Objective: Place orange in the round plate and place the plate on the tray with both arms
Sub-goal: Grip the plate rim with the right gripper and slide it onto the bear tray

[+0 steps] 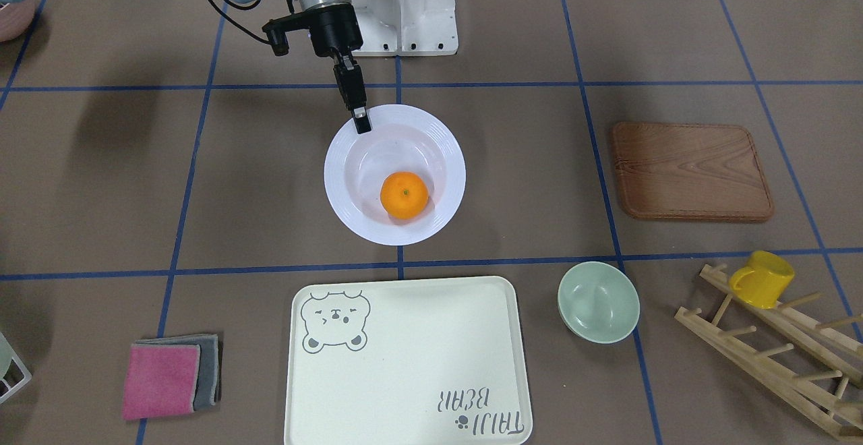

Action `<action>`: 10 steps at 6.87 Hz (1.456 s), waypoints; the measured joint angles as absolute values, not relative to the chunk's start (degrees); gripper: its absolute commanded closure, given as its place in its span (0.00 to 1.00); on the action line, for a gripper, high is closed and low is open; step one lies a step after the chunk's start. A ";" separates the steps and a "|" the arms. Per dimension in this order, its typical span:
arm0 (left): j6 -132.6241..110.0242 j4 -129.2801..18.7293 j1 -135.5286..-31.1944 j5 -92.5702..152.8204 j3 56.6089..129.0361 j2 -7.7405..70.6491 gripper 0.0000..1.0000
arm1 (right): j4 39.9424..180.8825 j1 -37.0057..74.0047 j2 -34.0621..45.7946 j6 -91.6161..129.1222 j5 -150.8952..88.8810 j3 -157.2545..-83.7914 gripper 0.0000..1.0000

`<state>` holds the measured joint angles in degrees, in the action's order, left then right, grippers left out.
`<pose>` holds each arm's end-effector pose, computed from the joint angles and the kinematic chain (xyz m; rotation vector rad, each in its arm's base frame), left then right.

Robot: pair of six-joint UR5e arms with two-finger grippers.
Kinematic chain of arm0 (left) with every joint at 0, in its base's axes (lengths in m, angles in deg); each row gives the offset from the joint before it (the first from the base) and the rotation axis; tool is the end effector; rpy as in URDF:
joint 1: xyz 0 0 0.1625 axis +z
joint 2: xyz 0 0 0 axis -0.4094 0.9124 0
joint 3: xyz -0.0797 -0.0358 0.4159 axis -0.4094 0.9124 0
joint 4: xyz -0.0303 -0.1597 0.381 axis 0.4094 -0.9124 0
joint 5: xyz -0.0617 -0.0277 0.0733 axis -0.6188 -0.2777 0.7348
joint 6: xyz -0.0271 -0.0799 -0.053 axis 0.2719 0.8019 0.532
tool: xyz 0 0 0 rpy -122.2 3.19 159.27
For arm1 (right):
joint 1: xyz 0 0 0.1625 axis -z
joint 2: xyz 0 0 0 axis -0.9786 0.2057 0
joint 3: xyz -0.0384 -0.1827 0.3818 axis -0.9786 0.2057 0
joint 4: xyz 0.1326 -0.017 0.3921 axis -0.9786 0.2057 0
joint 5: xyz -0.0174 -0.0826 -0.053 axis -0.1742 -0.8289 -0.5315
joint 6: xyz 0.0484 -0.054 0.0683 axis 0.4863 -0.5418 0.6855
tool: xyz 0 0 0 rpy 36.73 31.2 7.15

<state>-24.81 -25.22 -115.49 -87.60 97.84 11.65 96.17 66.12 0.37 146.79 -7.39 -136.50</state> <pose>-0.0692 -0.4891 0.6095 0.0335 0.8596 -0.0266 -0.5090 -0.3144 0.1976 0.1929 -1.4883 1.4308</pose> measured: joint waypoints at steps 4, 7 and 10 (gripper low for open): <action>-23.03 -25.22 -115.29 -87.56 98.60 11.85 0.01 | 96.28 56.56 -11.02 150.00 -5.99 -120.86 1.00; -21.26 -25.22 -115.27 -87.64 98.70 12.26 0.01 | 86.24 51.58 -24.40 153.40 -3.39 -94.50 1.00; -20.18 -25.22 -115.23 -87.65 99.07 12.45 0.01 | 84.10 50.94 -28.17 154.84 -1.45 -84.94 0.45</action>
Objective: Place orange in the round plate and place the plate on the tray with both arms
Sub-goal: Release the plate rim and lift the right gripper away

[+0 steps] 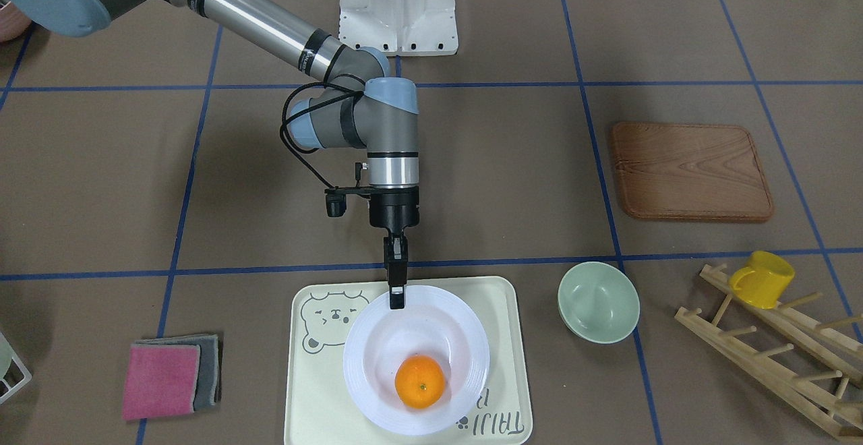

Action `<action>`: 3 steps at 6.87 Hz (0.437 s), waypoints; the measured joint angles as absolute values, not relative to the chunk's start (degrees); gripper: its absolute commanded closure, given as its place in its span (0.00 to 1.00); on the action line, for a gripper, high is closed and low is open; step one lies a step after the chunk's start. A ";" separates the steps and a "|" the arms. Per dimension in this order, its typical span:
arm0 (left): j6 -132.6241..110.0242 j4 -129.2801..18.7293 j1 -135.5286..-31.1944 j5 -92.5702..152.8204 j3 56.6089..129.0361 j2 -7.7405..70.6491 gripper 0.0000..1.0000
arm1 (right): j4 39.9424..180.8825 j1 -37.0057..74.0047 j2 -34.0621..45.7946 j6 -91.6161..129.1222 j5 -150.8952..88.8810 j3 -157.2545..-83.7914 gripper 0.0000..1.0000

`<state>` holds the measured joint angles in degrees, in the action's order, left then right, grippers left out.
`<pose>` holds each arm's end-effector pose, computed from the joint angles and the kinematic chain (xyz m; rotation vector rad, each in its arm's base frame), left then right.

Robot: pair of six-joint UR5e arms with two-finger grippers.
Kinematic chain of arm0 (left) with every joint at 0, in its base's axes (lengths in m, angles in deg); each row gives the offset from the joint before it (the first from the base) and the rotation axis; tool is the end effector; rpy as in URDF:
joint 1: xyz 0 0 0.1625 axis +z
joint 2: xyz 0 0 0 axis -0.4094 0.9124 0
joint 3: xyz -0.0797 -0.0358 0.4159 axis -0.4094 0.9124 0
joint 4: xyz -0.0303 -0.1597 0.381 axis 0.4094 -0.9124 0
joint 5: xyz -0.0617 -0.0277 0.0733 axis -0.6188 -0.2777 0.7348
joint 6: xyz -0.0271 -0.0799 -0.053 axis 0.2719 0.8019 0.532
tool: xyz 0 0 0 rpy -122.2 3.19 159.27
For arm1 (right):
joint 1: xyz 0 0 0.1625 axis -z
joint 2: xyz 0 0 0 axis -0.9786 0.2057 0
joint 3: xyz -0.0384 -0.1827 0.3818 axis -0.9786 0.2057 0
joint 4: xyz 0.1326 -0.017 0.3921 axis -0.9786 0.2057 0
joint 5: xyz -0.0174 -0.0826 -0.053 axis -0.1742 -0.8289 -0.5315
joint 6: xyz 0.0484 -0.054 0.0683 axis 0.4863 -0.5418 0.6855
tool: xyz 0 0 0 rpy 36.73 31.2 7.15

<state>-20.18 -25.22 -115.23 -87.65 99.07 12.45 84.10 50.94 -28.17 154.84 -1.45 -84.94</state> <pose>-0.0670 -0.4958 0.5920 0.0300 0.8624 -0.0828 -0.6472 -0.5502 0.2177 0.2868 -1.3344 1.6991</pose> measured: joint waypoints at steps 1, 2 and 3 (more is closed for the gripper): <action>-20.13 -25.22 -115.23 -87.65 99.18 12.47 0.01 | 84.11 50.94 -28.41 154.59 -1.03 -83.93 0.00; -20.27 -25.24 -115.19 -87.61 99.20 12.43 0.01 | 84.26 50.96 -28.41 150.79 -0.17 -84.04 0.00; -20.55 -25.38 -115.16 -87.53 99.23 12.31 0.01 | 84.94 51.04 -26.99 142.17 2.25 -87.30 0.00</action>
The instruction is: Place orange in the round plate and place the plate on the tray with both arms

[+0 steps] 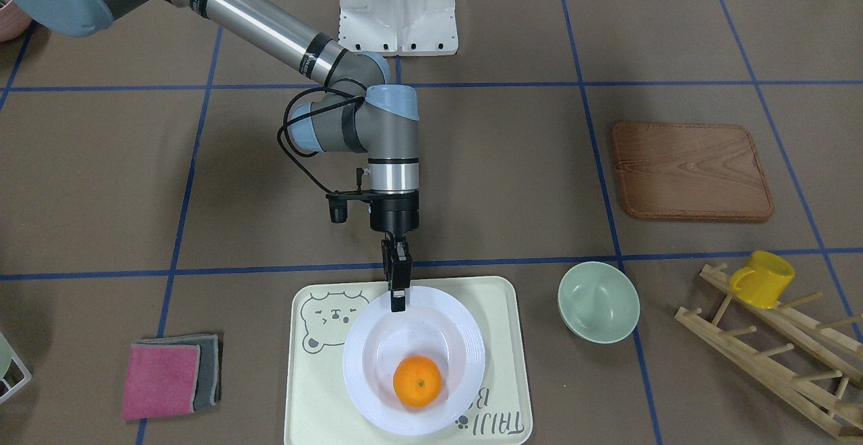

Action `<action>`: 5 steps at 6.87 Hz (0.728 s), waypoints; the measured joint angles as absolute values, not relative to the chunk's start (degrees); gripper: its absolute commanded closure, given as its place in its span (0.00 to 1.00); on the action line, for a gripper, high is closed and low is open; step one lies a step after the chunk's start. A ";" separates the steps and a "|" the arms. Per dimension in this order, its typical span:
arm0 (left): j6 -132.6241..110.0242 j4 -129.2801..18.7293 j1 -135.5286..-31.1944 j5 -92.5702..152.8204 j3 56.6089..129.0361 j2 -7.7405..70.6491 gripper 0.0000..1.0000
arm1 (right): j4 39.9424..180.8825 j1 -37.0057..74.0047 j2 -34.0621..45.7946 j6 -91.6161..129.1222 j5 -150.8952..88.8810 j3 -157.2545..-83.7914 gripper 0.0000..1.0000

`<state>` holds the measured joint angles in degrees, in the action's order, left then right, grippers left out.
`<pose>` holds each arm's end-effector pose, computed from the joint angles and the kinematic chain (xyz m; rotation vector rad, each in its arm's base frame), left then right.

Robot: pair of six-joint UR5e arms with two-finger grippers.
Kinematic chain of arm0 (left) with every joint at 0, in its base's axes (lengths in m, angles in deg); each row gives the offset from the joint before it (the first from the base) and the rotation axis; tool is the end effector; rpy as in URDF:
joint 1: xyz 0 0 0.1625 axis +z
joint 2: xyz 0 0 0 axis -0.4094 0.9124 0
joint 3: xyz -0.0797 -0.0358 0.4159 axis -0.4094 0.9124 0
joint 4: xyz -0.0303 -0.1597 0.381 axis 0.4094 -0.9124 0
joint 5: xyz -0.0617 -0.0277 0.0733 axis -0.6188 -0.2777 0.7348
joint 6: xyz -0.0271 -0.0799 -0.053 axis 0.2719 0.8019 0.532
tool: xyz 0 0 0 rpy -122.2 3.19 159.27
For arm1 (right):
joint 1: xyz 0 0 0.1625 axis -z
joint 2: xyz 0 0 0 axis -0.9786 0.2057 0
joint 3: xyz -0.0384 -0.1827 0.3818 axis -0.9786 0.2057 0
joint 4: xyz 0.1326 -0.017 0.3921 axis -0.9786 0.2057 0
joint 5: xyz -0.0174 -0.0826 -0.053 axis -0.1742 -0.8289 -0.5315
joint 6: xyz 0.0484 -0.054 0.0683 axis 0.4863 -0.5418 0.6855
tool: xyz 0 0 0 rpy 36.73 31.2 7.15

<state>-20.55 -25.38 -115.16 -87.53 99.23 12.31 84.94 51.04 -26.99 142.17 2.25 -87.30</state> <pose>-0.0665 -0.4950 0.5917 0.0353 0.8603 -0.0744 -0.6458 -0.5421 0.2184 0.3490 -1.2507 1.4858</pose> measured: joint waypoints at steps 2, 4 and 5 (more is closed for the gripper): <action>-20.86 -27.86 -115.14 -86.81 99.19 11.79 0.01 | 95.83 50.46 -19.43 123.60 12.94 -104.37 0.00; -20.83 -29.23 -115.14 -85.90 99.40 11.04 0.01 | 113.01 46.00 -12.72 105.14 26.04 -121.81 0.00; -20.71 -29.30 -115.15 -85.78 99.76 10.79 0.01 | 118.75 41.27 -9.33 95.42 34.34 -128.16 0.00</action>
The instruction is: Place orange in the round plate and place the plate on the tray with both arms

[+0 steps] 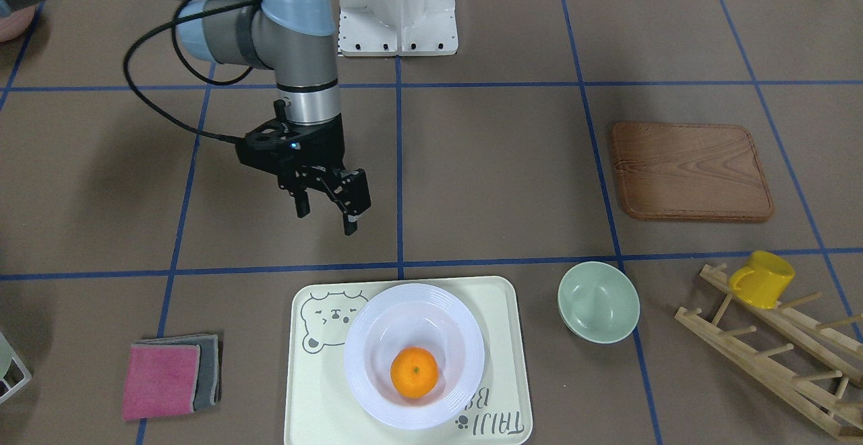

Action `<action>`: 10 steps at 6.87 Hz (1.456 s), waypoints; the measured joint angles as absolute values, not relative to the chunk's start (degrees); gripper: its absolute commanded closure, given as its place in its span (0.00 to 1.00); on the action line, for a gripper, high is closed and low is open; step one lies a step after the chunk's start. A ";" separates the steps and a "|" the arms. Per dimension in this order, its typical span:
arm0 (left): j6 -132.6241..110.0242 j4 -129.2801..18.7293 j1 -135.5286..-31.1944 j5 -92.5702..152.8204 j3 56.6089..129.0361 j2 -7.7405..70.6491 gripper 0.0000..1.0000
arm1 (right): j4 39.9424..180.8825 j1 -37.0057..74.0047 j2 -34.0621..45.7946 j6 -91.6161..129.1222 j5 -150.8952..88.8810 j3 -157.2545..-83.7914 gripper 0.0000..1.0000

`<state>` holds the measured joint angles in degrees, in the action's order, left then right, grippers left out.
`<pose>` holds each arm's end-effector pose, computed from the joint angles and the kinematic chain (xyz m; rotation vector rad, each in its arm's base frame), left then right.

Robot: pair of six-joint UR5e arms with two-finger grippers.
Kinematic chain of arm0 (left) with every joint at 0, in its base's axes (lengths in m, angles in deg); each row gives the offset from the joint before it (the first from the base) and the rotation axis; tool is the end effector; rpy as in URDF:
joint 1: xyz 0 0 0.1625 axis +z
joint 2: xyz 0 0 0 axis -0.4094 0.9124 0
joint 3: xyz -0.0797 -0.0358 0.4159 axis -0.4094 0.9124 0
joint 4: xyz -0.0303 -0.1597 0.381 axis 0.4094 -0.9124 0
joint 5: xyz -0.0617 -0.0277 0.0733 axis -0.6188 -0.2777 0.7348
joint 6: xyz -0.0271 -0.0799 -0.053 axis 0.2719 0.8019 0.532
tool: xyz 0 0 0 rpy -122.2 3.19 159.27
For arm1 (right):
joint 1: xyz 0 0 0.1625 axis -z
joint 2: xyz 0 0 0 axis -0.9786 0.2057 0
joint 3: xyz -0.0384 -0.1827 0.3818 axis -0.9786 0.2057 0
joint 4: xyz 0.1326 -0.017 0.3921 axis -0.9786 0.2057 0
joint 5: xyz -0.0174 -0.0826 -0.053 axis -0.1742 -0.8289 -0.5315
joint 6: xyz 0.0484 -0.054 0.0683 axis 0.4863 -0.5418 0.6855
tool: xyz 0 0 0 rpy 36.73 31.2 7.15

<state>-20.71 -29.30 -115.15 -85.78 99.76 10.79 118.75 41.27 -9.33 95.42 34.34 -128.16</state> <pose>-0.0683 -0.4877 0.5952 0.0861 0.8307 -0.0519 -0.4457 -0.5042 0.2127 0.2882 -0.8587 0.6640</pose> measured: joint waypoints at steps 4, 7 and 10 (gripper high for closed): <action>-20.99 -31.06 -115.14 -85.91 100.38 8.61 0.01 | 123.97 15.49 6.94 50.76 62.08 -134.85 0.00; -21.04 -31.13 -115.09 -85.69 100.71 7.00 0.01 | 124.15 -5.08 25.53 13.93 74.15 -135.88 0.00; -21.09 -31.03 -114.87 -82.96 101.29 6.00 0.01 | 123.94 -13.28 38.94 -7.86 74.85 -134.24 0.00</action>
<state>-21.09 -31.03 -114.87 -82.96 101.29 6.00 123.94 -13.28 38.94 -7.86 74.85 -134.24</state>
